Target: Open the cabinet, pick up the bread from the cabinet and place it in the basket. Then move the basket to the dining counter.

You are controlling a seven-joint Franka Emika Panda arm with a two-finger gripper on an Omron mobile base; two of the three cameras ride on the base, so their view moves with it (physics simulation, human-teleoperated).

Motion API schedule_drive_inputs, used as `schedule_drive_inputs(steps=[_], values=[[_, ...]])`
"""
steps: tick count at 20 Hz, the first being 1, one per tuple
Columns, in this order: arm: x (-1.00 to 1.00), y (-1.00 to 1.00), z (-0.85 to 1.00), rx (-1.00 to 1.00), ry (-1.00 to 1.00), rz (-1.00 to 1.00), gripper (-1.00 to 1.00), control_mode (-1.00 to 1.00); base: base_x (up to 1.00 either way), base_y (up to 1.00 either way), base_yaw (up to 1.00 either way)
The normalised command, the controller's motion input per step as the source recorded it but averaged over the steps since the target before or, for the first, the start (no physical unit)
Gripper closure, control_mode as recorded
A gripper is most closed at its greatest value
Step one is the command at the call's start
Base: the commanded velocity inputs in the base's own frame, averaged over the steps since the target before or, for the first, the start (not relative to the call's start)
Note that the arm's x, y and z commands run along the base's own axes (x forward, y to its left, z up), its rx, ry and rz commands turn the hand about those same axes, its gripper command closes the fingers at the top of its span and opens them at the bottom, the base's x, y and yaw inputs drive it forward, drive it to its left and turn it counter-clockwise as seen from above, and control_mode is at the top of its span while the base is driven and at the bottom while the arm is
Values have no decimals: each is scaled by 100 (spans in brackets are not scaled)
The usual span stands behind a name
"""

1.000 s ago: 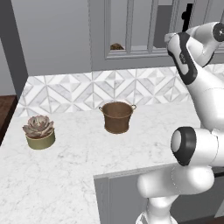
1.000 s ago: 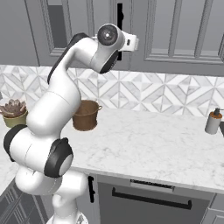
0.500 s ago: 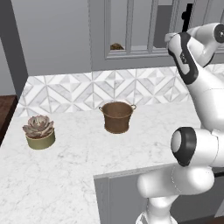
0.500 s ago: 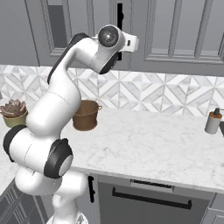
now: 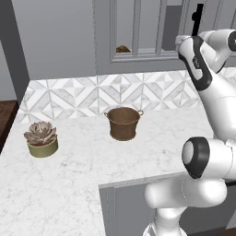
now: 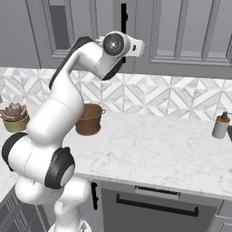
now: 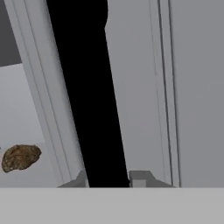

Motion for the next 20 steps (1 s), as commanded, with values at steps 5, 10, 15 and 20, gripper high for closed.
schedule_drive_inputs(steps=[5, 10, 15, 20], values=[[-61, 0, 31, 5, 2, 1, 100, -100, 0, 0, 0], [-100, 5, 30, 3, 3, 0, 100, -100, 0, 0, 0], [-100, 10, 32, 0, 0, 0, 100, -100, 0, 0, 0], [-100, 28, 20, 0, 0, 0, 100, -100, 0, 0, 0]])
